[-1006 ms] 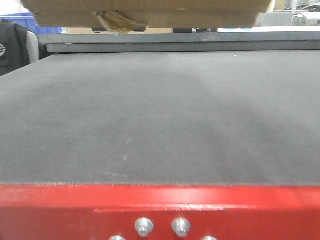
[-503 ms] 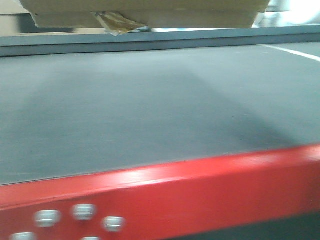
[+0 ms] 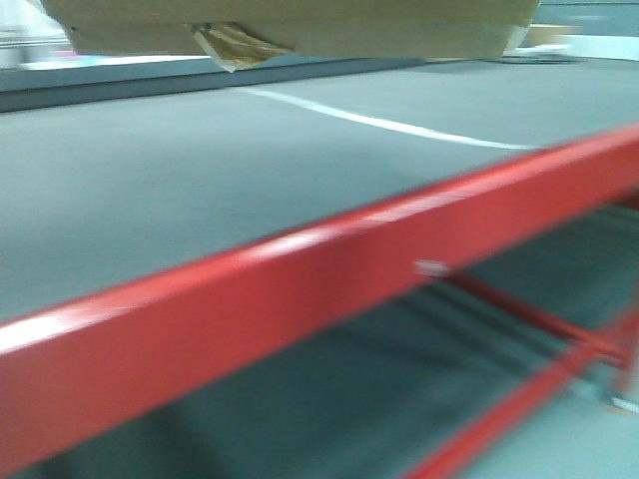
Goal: Stack two boxes on right shelf middle
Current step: 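Drive the base away from the workbench carrying the boxes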
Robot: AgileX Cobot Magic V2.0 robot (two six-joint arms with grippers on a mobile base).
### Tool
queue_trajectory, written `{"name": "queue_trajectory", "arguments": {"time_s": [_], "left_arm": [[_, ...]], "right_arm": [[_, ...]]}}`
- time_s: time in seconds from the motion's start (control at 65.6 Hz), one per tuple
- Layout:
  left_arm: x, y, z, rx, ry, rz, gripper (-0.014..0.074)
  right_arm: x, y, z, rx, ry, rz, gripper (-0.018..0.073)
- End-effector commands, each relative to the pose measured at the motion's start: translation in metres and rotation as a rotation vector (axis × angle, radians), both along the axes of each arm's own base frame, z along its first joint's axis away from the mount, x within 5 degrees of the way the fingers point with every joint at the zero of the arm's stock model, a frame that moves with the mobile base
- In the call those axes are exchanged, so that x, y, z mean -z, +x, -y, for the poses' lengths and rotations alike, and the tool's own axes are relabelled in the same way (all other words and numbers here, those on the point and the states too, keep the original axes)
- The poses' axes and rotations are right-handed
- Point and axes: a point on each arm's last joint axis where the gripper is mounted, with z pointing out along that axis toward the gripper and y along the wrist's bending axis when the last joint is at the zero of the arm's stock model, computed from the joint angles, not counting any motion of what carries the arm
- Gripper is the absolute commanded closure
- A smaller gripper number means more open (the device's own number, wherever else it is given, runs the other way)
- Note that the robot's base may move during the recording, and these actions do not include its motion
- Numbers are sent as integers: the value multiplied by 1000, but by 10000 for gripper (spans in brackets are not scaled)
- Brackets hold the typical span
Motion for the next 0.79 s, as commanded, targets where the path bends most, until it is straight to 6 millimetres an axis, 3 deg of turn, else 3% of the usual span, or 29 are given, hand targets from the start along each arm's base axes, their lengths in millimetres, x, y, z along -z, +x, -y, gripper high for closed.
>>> {"name": "queue_trajectory", "arguments": {"time_s": [0.0, 0.777], "left_arm": [[-10, -5, -7, -26, 15, 51, 708], [-10, -5, -7, -26, 15, 51, 708]], "right_arm": [[-13, -4, 8, 24, -23, 72, 711], [-13, -4, 8, 24, -23, 72, 711]]}}
